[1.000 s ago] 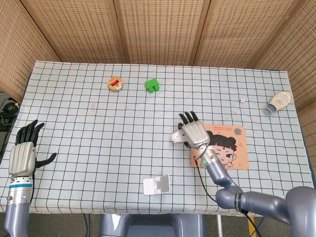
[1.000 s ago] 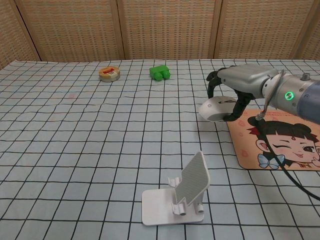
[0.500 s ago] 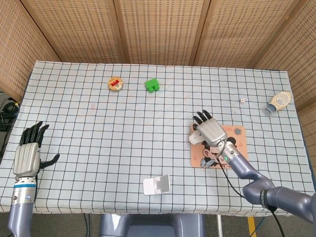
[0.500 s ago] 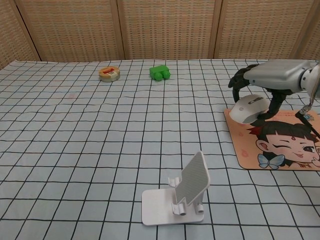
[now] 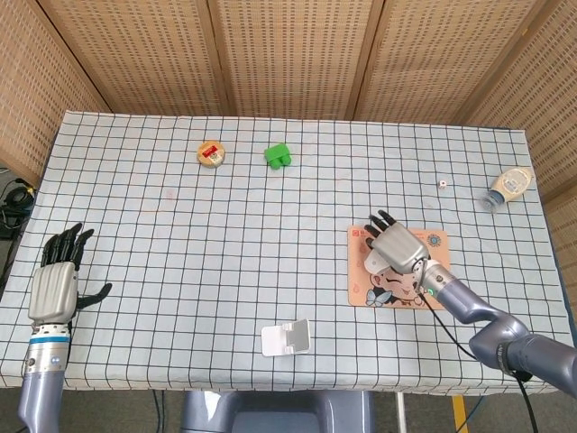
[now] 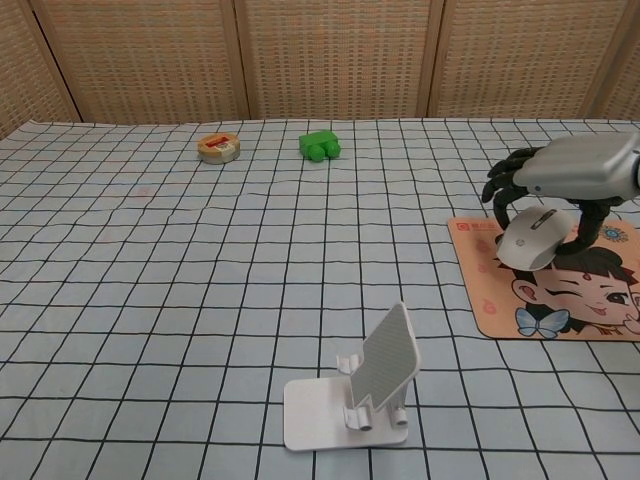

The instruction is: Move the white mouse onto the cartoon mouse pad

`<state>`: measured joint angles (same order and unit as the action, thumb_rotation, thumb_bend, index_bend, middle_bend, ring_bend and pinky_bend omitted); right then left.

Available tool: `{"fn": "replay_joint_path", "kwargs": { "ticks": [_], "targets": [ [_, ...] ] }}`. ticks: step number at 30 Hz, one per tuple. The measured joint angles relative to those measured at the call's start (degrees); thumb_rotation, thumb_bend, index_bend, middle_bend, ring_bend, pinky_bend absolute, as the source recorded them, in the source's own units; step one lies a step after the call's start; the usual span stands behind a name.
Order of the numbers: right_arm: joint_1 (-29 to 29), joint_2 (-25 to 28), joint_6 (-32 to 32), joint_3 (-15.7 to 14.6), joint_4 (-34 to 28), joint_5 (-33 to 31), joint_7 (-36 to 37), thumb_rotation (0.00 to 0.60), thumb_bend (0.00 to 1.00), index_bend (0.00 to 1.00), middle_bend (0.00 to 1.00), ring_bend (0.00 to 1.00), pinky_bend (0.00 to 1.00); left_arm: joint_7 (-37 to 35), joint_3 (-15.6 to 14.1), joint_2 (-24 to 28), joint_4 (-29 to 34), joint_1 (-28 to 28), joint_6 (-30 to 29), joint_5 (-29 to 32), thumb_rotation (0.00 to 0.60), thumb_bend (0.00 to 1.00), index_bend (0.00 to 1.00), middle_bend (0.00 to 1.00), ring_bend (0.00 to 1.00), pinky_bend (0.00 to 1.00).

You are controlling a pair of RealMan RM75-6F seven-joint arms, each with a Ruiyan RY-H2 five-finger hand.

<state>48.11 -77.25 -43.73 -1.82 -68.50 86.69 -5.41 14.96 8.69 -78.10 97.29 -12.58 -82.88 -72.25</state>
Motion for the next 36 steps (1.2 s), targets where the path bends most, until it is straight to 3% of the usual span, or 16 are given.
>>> {"fn": "replay_joint_path", "kwargs": {
  "ticks": [12,36],
  "targets": [
    [0.7,3.5,-2.8,-4.0,-2.5,9.2,6.4,0.6,0.4,0.6,0.24,0.02,0.06,1.3,-0.1,-0.7,-0.3,0.2,-1.1,-0.7,0.6,0.2,0.1,0.0,0.0,0.0],
    [1.8,3.9,-7.6,-10.6,3.8,19.2,16.1,0.6,0.4,0.62,0.25,0.03,0.06,7.1,0.5,-3.9,-3.1,0.2,-3.4,-0.9,0.6,0.2,0.1,0.0,0.0,0.0]
  ]
}}
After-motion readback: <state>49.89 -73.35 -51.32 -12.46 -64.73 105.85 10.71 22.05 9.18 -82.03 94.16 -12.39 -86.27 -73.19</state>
